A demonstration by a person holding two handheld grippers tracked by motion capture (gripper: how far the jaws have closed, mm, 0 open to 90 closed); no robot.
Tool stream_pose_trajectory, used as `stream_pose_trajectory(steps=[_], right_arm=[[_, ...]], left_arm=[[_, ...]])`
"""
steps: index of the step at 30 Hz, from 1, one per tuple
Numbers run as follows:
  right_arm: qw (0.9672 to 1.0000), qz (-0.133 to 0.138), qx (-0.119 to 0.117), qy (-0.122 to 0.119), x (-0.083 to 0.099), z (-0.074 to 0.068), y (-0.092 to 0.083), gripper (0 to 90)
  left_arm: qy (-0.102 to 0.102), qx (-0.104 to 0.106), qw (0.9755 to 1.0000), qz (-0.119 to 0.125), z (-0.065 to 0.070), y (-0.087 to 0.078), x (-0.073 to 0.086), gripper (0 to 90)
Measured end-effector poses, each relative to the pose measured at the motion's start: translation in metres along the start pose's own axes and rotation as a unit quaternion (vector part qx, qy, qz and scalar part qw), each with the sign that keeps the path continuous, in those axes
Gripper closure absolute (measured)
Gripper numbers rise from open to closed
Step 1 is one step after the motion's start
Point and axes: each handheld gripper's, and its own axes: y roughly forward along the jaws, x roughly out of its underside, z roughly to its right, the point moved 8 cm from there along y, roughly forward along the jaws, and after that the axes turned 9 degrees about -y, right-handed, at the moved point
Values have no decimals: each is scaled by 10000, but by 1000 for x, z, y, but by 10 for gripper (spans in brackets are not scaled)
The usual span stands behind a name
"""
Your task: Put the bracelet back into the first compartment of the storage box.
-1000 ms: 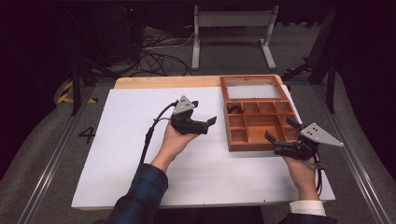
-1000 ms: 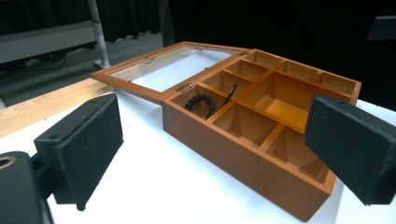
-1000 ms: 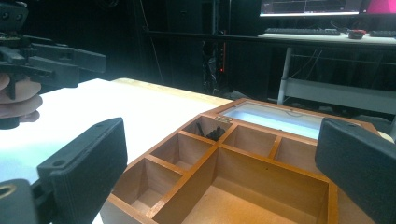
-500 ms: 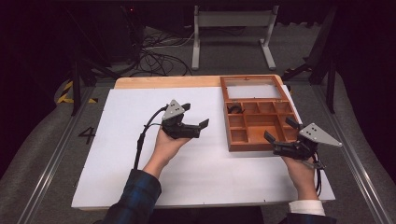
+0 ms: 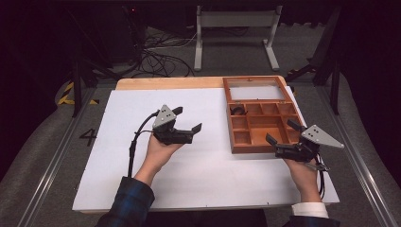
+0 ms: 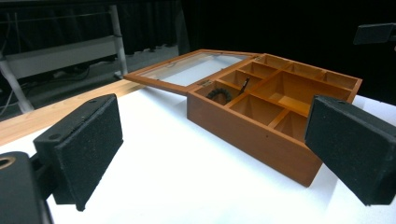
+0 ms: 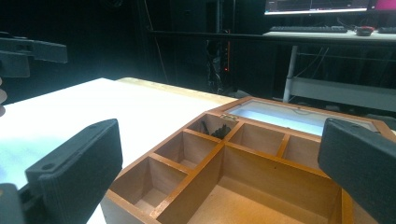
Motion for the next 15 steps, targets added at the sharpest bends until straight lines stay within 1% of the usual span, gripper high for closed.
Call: stream_pose_trajectory(steps=[3, 6, 9, 13, 14, 15], right_arm=[[10000, 15, 7, -5, 0, 0, 0, 4], [10000, 16, -18, -30, 1, 0, 1, 4], [10000, 27, -47, -2, 2, -1, 2, 4], [9999, 71, -79, 42, 2, -1, 2, 4], [9999, 78, -84, 45, 2, -1, 3, 4], [9999, 80, -93, 51, 2, -1, 3, 4]], left_arm=[[-20, 18, 10000, 33, -1, -6, 0, 50], [11, -2, 10000, 26, -2, -11, 1, 49], [45, -33, 10000, 79, -3, -17, 0, 48], [48, -57, 9999, 138, -5, -26, -1, 47], [11, -45, 9999, 149, -5, -28, 0, 47], [36, -66, 9999, 144, -6, -30, 0, 47]])
